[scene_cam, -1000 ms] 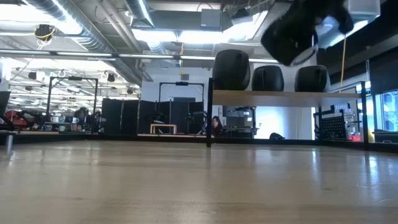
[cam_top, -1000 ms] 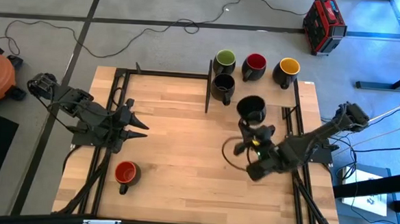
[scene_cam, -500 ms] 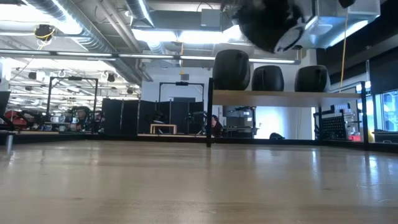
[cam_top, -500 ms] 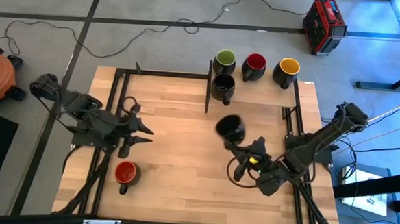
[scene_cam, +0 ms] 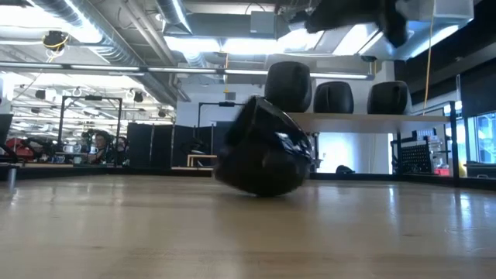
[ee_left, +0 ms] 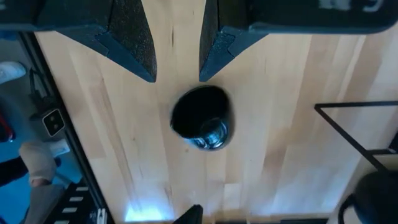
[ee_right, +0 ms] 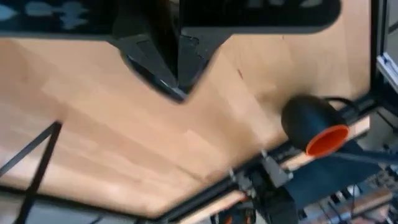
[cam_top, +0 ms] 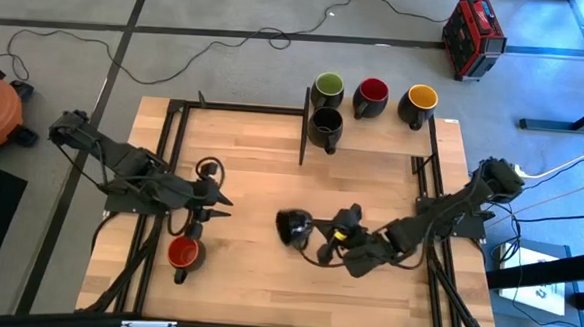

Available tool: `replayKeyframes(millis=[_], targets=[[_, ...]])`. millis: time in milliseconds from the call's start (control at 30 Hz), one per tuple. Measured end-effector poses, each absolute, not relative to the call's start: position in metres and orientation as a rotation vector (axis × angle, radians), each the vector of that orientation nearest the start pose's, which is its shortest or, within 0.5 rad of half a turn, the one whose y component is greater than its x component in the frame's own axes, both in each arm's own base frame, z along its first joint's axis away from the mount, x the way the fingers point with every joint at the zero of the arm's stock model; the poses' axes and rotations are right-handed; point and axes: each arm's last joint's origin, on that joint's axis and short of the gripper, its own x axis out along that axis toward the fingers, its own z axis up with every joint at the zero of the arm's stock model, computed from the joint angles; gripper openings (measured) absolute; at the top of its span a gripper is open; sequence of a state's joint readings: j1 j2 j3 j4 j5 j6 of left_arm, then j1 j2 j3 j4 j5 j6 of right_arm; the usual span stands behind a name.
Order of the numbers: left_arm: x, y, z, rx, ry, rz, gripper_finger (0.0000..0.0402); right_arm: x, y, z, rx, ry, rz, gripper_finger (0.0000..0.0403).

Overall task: Place coffee mugs
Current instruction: Put the black mug on the shelf

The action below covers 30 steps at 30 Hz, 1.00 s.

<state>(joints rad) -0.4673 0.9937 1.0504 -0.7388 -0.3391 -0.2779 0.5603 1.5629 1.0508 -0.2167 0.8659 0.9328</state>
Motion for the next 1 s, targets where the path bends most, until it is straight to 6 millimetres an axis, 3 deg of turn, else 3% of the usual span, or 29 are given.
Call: replayKeyframes(millis=[200, 433, 667, 800, 1000], targets=[[0.179, -0.077, 0.335, -0.004, 0.663, -0.038, 0.0115, 0.300, 0.150, 0.230, 0.418, 0.453, -0.435, 0.0023], [0.180, -0.076, 0.334, 0.015, 0.672, -0.056, 0.0115, 0.303, 0.156, 0.220, 0.399, 0.603, -0.260, 0.0119], [0.180, -0.076, 0.334, 0.027, 0.675, -0.060, 0.0115, 0.308, 0.176, 0.183, 0.348, 0.750, -0.155, 0.0196], [0.180, -0.076, 0.334, 0.027, 0.675, -0.060, 0.0115, 0.316, 0.188, 0.161, 0.330, 0.755, -0.100, 0.0208], [0.180, -0.076, 0.334, 0.027, 0.675, -0.059, 0.0115, 0.330, 0.188, 0.135, 0.258, 0.757, -0.130, 0.0209]])
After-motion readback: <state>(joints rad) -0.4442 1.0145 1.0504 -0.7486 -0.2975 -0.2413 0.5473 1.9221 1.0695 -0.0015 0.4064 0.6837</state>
